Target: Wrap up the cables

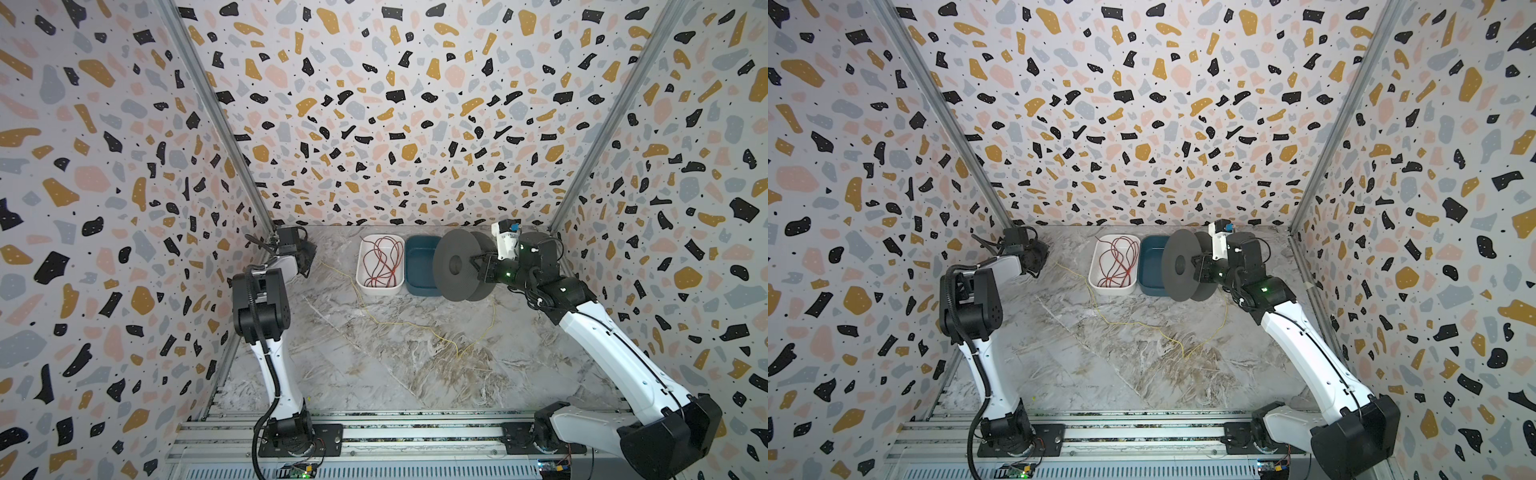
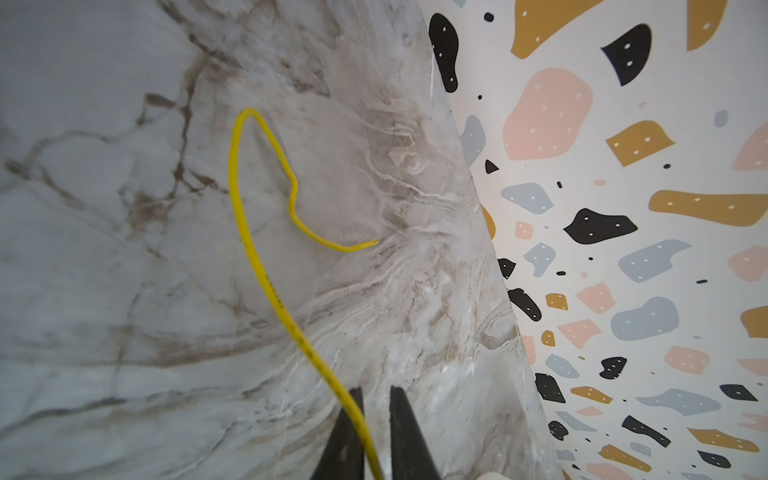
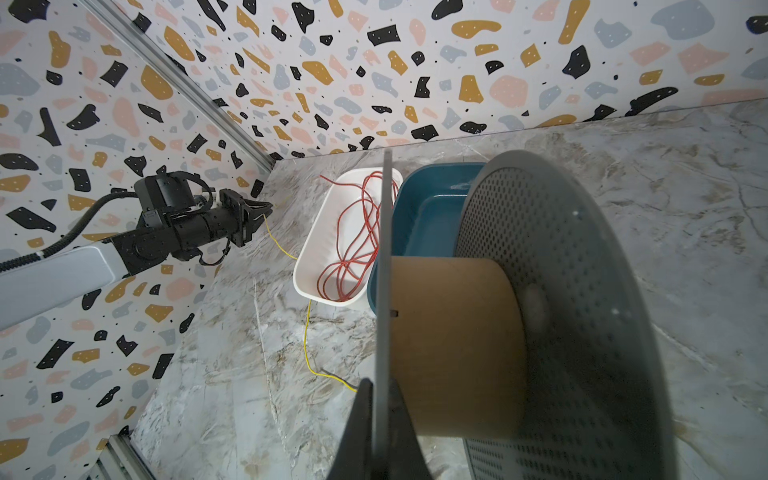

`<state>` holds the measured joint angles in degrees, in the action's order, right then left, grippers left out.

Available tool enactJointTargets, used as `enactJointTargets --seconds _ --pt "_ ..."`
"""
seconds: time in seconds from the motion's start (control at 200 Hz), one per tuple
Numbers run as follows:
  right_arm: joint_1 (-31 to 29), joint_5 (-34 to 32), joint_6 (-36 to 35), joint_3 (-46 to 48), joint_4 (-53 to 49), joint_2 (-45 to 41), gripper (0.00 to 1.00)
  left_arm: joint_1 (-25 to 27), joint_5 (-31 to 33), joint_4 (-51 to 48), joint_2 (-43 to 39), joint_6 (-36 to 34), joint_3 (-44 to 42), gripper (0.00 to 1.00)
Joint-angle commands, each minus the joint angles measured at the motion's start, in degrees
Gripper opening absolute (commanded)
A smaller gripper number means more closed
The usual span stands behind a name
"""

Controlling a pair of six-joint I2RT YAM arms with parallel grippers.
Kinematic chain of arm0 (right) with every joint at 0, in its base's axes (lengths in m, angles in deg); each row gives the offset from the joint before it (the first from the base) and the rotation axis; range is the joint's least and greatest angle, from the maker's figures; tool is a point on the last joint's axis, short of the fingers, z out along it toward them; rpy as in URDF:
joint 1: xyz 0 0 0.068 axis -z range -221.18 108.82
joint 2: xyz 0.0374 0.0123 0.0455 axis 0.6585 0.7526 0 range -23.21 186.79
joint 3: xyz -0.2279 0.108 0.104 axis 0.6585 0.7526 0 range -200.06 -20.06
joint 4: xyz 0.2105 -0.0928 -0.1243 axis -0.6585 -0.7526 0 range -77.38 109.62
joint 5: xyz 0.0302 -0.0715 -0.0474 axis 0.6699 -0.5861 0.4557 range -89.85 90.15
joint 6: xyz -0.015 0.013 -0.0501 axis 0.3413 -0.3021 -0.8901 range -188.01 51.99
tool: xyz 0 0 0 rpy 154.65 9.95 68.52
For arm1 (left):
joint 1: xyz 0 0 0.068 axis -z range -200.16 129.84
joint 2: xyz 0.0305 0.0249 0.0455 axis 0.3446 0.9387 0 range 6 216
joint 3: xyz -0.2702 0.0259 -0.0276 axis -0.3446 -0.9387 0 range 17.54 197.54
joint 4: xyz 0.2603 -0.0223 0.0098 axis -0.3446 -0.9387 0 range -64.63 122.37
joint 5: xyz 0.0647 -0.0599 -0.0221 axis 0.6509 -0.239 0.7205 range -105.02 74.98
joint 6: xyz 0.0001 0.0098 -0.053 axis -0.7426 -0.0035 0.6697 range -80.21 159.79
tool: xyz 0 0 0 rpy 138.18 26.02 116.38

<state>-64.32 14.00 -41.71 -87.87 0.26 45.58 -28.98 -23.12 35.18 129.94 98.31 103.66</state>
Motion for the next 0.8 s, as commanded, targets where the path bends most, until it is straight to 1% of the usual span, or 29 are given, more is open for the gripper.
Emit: enactJointTargets --seconds 0.0,0.105,0.195,0.27,0.471,0.656,0.746,0.796 --pt "-0.76 -0.19 -0.54 -3.27 3.0 -3.05 0.0 0.3 -0.06 2.38 -0.51 0.02 -0.76 0.08" --pt "-1.62 -0.29 -0.26 -3.72 2.61 -3.03 0.0 0.29 -0.15 2.85 -2.12 0.0 -2.53 0.04" --pt "-2.76 -0.48 0.17 -4.32 1.93 -2.83 0.0 0.3 0.06 4.46 -4.91 0.18 -6.5 0.0" --pt "-4.53 -1.12 0.38 -5.11 1.02 -2.54 0.0 0.29 0.76 5.9 -7.87 0.22 -10.74 0.0" --pt "-10.67 -6.61 1.36 -6.34 -2.49 -2.78 0.0 0.37 1.7 7.99 -17.74 -0.32 -22.96 0.0" --pt "-19.48 -16.94 4.79 -5.85 -4.79 -3.4 0.0 0.95 2.58 7.39 -29.06 -1.83 -33.52 0.0" --pt "-23.99 -21.54 6.42 -5.4 -5.53 -2.06 0.0 1.34 2.76 7.42 -34.42 -1.79 -38.27 0.0" --pt "-27.31 -26.35 7.7 -5.38 -6.14 -1.03 0.0 1.57 2.73 7.5 -37.29 -1.63 -40.72 0.0"
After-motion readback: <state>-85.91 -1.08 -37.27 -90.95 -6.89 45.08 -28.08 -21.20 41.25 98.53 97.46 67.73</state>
